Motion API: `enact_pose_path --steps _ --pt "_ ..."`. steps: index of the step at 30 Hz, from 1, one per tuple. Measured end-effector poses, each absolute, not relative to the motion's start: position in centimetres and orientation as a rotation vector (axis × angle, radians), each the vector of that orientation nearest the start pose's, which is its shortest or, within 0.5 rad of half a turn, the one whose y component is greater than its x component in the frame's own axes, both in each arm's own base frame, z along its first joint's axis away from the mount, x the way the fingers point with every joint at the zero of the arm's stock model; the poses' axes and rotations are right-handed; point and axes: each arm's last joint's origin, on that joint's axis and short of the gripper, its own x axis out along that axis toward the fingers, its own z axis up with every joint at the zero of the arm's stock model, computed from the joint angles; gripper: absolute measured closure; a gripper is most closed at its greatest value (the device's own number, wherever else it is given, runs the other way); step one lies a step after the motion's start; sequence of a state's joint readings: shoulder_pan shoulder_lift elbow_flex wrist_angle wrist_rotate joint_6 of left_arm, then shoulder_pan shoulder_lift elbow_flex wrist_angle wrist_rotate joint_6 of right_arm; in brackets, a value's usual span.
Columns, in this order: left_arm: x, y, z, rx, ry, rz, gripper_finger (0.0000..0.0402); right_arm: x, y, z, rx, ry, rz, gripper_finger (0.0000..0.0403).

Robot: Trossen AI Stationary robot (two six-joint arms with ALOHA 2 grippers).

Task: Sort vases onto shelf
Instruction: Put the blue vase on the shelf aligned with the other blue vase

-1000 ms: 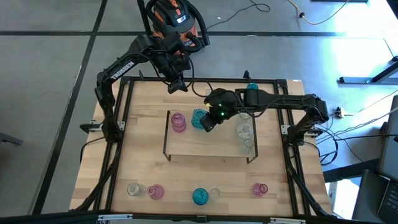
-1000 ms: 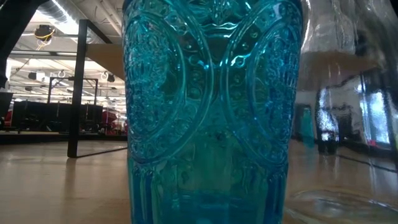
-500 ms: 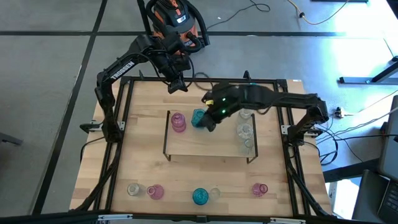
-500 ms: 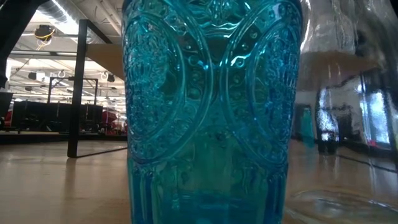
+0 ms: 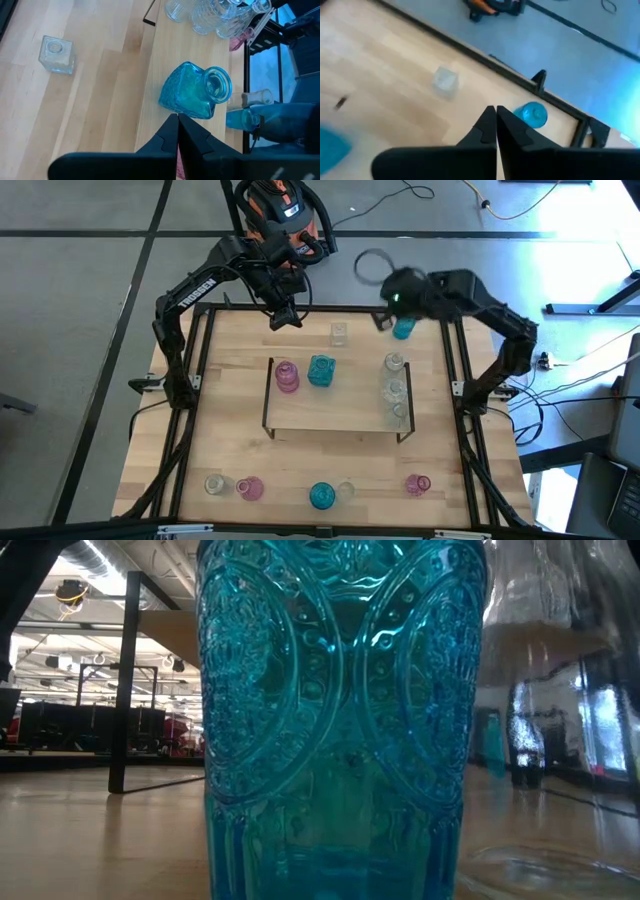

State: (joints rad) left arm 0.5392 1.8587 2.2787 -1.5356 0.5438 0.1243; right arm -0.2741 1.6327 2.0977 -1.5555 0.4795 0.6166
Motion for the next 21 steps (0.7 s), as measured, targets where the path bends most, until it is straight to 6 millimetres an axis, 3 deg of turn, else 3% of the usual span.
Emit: enact_pose_path --steps 4,10,16,21 --pt "29.6 15.9 42.8 -0.449 0.944 -0.068 0.0401 24.0 -12.3 43.3 0.474 0.825 -1.029 0.0403" --pt "29.6 15.7 42.8 -0.464 0.947 -0.064 0.0402 20.5 -18.1 36.7 0.643 0.975 -1.199 0.0383" --pt "29.6 15.8 42.8 -0.479 0.949 -0.054 0.0402 18.5 -21.8 30.6 0.918 0.929 -0.985 0.0283" --pt "29.6 15.8 42.8 -0.497 0.951 -0.044 0.0401 17.8 -21.9 29.1 0.871 0.993 -1.076 0.0204"
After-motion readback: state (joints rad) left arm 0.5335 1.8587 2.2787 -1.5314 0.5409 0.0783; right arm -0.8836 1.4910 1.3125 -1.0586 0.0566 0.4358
